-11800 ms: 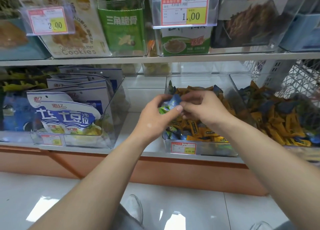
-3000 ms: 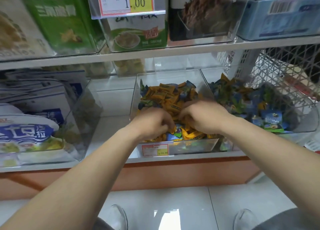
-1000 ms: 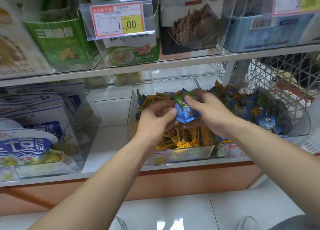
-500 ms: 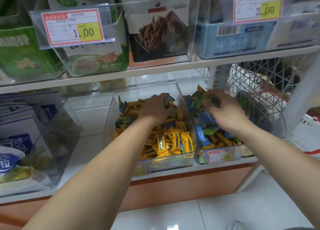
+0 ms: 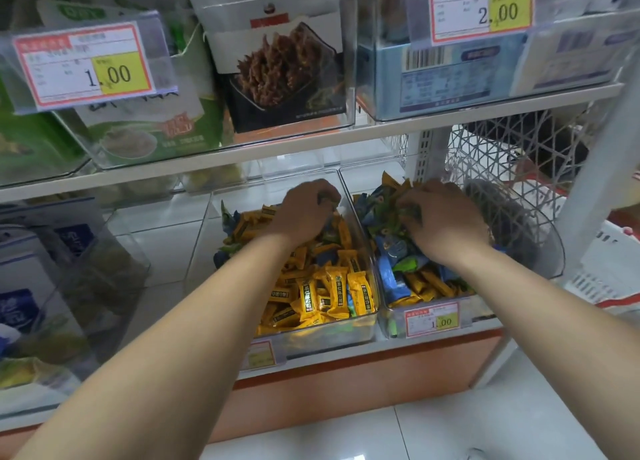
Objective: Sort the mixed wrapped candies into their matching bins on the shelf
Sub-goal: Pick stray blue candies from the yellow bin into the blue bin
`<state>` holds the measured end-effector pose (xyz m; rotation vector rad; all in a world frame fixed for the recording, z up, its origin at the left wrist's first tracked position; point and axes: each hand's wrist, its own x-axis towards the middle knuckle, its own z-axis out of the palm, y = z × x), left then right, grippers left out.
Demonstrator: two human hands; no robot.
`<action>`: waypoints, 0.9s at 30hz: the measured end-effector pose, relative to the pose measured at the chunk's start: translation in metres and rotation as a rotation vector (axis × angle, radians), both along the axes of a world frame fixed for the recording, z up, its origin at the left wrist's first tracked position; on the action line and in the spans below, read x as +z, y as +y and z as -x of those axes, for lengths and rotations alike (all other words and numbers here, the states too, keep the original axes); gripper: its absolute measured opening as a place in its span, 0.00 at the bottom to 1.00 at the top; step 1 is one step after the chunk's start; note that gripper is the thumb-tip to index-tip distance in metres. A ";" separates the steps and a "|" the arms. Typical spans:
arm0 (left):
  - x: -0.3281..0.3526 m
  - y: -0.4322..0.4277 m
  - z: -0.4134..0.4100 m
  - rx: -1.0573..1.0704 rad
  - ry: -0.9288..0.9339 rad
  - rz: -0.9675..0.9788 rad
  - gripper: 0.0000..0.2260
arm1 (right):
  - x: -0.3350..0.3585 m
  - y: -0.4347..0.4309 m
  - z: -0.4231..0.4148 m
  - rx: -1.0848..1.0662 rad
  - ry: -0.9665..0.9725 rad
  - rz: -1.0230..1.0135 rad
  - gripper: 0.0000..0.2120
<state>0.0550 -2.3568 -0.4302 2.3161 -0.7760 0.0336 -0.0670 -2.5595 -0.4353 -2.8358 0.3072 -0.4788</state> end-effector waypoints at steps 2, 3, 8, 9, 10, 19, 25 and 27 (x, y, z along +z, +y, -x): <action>-0.005 -0.004 -0.003 0.046 0.022 -0.171 0.08 | 0.000 0.003 0.000 0.004 0.000 -0.026 0.13; -0.008 -0.003 -0.006 0.063 0.043 -0.214 0.09 | 0.000 0.004 0.000 0.006 0.012 -0.047 0.13; -0.011 0.003 -0.008 0.013 0.190 -0.186 0.18 | 0.002 0.007 -0.001 0.018 0.043 -0.078 0.14; -0.011 0.004 -0.007 0.004 0.206 -0.157 0.18 | 0.002 0.008 -0.001 0.022 0.038 -0.084 0.14; -0.012 0.006 -0.005 -0.007 0.223 -0.125 0.17 | 0.002 0.009 -0.002 0.027 0.035 -0.088 0.14; -0.005 0.022 0.011 0.047 0.217 0.099 0.18 | 0.010 0.023 0.001 0.048 -0.051 -0.083 0.10; 0.023 0.036 0.041 0.097 0.321 0.555 0.14 | 0.024 0.054 0.002 0.301 -0.051 -0.472 0.29; 0.025 0.032 0.055 0.053 0.416 0.673 0.13 | 0.026 0.067 0.003 0.398 -0.015 -0.620 0.31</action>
